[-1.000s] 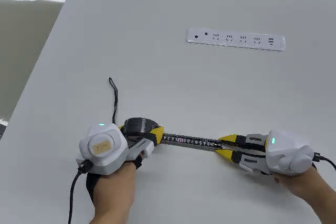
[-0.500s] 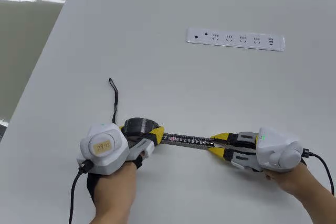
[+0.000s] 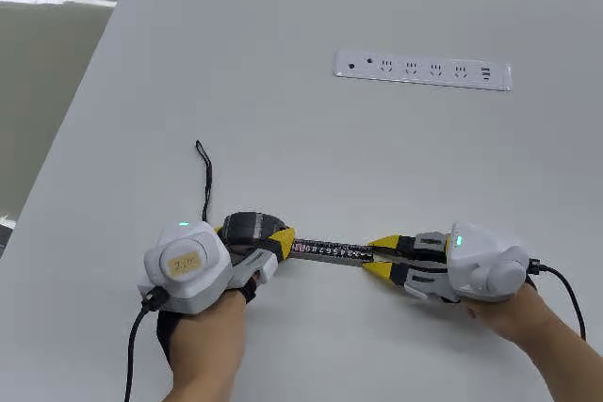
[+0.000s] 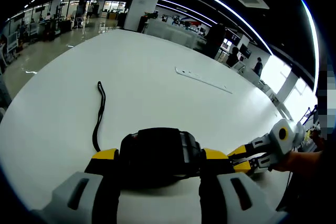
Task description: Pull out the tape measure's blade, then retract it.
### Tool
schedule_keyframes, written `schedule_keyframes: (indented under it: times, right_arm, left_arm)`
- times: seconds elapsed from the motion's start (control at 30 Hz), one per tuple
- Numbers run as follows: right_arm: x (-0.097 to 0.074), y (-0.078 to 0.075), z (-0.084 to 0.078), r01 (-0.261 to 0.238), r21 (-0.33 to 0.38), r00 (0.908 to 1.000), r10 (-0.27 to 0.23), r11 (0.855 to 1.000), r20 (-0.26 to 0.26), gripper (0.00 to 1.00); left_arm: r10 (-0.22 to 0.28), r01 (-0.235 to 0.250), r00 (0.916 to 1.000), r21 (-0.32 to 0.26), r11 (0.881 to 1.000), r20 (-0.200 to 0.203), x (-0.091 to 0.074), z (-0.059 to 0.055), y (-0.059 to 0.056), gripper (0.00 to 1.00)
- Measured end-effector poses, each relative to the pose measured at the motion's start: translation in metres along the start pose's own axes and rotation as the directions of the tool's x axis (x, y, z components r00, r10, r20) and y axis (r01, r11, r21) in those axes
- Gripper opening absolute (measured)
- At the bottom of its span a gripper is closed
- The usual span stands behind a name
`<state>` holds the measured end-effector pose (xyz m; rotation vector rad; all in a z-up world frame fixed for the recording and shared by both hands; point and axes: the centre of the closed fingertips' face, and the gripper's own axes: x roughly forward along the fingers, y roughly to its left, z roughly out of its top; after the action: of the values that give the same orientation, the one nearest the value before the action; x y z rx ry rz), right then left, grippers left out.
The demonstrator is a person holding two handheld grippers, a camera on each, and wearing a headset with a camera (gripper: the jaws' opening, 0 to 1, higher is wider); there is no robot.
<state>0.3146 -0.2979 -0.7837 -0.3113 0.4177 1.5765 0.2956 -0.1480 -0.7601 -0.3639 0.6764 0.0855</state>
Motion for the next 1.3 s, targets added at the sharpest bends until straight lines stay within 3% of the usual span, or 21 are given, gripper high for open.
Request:
schedule_keyframes:
  times: [1.3]
  right_arm:
    - [0.061,0.01,0.025,-0.062,-0.01,0.998,0.062,0.998,0.01,0.1]
  left_arm:
    - [-0.001,0.001,1.0,-0.009,1.0,-0.004,-0.001,0.0,0.0,0.57]
